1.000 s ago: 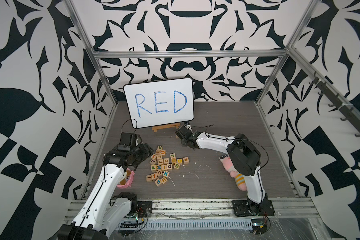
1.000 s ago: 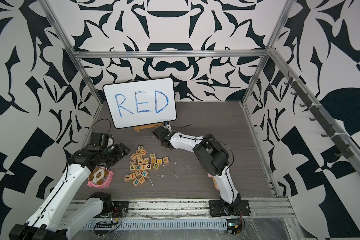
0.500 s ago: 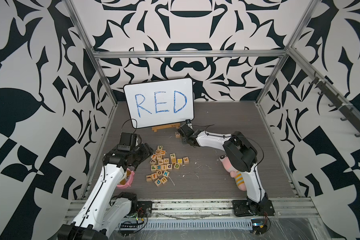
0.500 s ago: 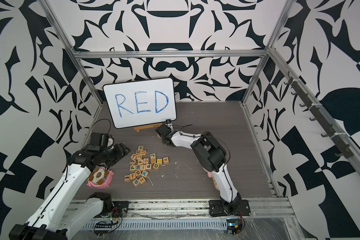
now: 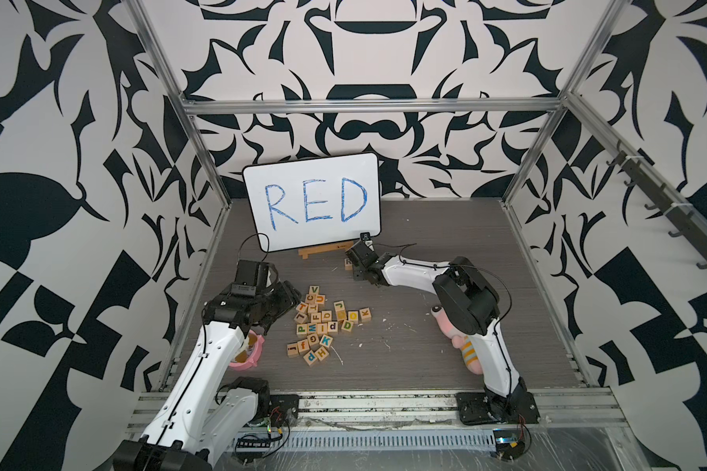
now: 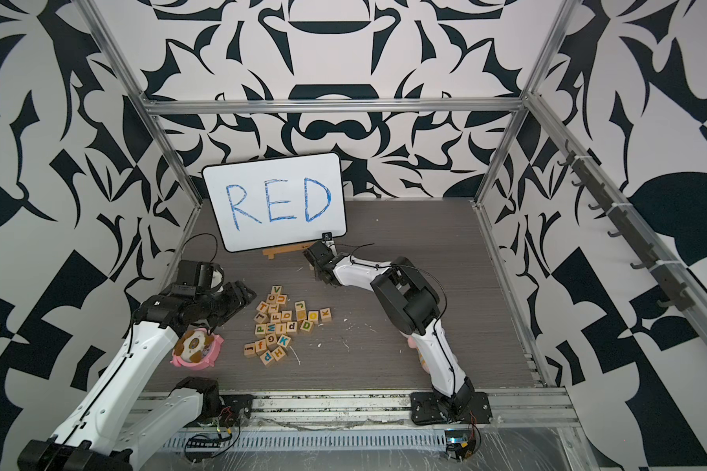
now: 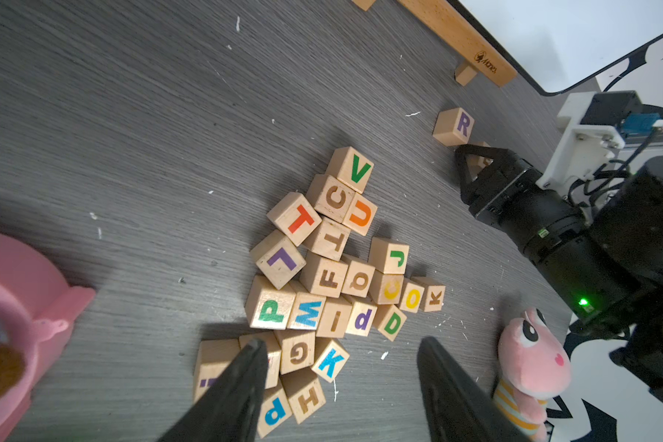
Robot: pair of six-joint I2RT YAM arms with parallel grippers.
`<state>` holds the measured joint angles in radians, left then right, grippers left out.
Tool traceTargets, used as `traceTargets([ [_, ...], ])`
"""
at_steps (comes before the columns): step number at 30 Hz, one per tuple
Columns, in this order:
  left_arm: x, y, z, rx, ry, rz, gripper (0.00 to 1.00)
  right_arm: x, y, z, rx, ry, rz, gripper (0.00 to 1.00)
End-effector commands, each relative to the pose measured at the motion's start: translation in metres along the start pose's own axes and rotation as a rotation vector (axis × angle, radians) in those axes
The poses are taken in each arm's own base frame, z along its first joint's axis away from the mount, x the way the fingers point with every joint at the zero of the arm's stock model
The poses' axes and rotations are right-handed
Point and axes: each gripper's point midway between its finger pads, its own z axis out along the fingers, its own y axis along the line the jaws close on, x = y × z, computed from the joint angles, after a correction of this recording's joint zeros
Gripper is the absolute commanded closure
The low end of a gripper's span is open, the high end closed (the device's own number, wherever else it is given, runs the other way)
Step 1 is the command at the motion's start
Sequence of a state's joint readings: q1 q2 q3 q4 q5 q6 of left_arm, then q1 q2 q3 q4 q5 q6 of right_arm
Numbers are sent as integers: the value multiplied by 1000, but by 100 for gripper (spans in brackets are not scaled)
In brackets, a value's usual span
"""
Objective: Assemble the uppercase word "red" with letter blocks
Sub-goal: Place the letter block at the center of the board.
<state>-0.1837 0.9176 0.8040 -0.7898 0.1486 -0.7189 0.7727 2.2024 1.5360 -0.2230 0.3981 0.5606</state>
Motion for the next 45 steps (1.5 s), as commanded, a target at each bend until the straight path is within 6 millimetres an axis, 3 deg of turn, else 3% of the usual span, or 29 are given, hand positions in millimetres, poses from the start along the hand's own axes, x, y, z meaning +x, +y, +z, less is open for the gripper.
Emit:
traceTargets([
  [1, 2, 2, -1, -15, 7, -5, 33, -24, 7, -13, -31, -45, 30, 53],
  [9, 2, 2, -2, -12, 6, -5, 33, -23, 4, -26, -59, -50, 39, 56],
  [22, 3, 2, -1, -10, 15, -4, 33, -21, 9, -20, -75, -46, 10, 74],
  [45, 4, 2, 1, -10, 19, -3, 33, -25, 19, -4, -109, -30, 12, 70],
])
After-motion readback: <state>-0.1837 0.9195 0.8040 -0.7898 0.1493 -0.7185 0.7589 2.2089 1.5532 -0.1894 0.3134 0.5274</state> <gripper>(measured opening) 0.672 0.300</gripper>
